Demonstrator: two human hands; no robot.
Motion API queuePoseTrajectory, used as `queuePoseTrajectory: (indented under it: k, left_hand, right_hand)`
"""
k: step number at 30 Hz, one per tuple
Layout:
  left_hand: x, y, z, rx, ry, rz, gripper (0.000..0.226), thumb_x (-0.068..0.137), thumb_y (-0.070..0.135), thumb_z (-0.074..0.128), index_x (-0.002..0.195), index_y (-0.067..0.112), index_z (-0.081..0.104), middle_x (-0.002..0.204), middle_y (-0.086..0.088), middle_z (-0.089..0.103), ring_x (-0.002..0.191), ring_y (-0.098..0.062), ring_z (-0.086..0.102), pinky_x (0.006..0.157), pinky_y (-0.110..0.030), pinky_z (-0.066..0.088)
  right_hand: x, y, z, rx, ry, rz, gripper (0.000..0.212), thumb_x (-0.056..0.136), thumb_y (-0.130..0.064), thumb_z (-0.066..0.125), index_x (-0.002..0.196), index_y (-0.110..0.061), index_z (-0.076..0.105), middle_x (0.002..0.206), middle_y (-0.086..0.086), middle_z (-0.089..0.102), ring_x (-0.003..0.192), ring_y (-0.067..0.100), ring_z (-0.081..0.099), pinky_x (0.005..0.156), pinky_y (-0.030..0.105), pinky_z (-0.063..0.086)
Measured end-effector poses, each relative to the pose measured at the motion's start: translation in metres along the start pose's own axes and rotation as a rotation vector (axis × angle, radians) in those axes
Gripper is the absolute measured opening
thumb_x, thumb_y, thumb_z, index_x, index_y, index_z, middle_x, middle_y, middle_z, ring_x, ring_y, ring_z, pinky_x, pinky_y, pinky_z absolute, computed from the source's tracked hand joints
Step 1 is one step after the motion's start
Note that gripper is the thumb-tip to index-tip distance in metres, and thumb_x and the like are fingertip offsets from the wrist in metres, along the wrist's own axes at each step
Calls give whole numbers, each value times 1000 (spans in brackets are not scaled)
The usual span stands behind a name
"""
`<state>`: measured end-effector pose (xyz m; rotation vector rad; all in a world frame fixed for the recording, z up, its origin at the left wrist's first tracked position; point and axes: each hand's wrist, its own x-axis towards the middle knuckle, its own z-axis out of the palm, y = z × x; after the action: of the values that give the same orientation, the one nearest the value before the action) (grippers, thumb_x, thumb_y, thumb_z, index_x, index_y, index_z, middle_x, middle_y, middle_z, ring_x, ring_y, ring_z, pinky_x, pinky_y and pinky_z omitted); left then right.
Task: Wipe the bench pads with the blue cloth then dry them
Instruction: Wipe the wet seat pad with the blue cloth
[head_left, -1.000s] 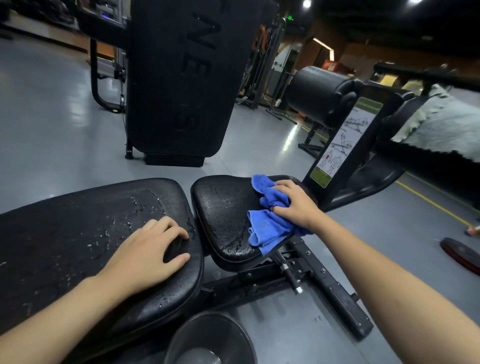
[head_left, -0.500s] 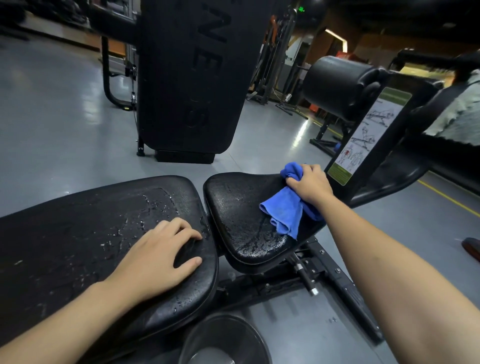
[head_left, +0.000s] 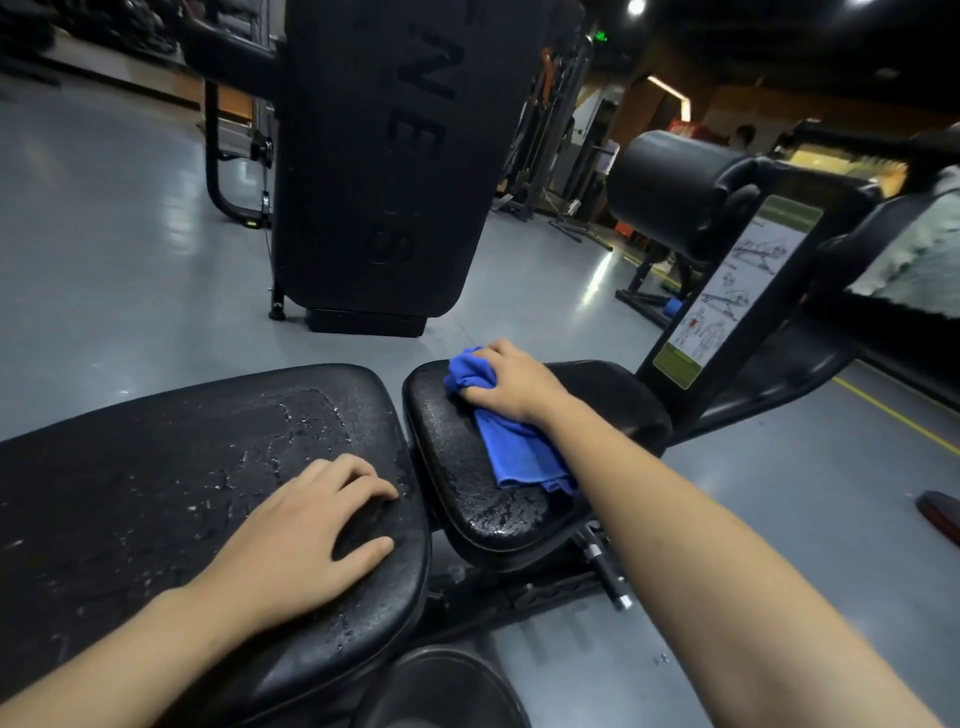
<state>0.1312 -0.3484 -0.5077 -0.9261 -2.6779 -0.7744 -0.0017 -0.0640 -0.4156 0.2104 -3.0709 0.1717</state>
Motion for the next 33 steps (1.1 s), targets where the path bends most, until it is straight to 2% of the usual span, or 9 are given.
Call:
queuePoseTrajectory:
  k: [3,7,12,17,21,27,29,31,33]
  left_hand:
    - [2,0,0,14,-11,-7,49,83,73,35,125,50,47,122,33,35,109,4,40,88,-22,40]
    - [1,1,0,15,-17,-20,50,81,74,34,125,52,45,122,34,34,109,4,40,88,-22,41]
    - [0,3,-2,24,-24,-18,50,82,72,37,126,50,46,123,33,35,110,4,40,88,-21,38]
    - [2,0,-2,14,-32,-10,50,81,74,34,125,52,44,122,34,33,112,3,39,91,-22,40]
    - [-1,-1,-2,3,-23,0,51,83,72,37,128,50,44,124,33,33,111,5,37,90,-22,36]
    - [0,-2,-3,-6,-19,14,46,87,66,47,129,47,46,125,28,36,112,2,38,91,-23,36]
    - [0,-2,-3,-7,-15,16,45,88,64,49,129,46,46,125,27,37,113,1,39,90,-23,36]
    - [0,-2,-3,-7,-15,25,44,88,63,49,129,46,46,124,26,38,113,-1,40,92,-25,38]
    - [0,-3,-4,-8,-19,26,44,88,64,47,128,46,46,124,26,38,113,-2,40,95,-28,41]
  right_hand:
    - [-4,0,1,-21,38,20,57,85,-53,57,137,-31,51,137,-7,48,116,20,55,90,38,47]
    - [-8,31,-14,-47,83,152,54,85,-54,54,131,-25,53,128,0,51,109,26,57,86,41,48]
    - [-24,79,-30,-13,185,291,39,87,-51,54,113,-22,53,121,2,48,100,27,57,79,38,42]
    - [-40,108,-39,9,228,384,52,86,-52,56,129,-23,51,131,2,47,109,27,56,83,40,45]
    - [-57,119,-40,104,294,487,45,87,-48,57,123,-21,50,129,7,46,101,29,55,82,42,45]
    - [-93,108,-21,211,469,362,40,89,-31,61,126,-15,56,135,6,46,118,26,52,93,36,42]
    - [-108,98,-11,253,534,302,42,86,-33,60,124,-15,58,132,6,47,121,25,49,99,35,41]
    - [-122,87,2,314,567,266,52,80,-42,54,125,-16,58,135,5,45,124,24,48,107,41,40]
    - [-135,75,16,385,587,220,58,78,-41,53,129,-16,56,139,3,43,129,24,46,112,45,37]
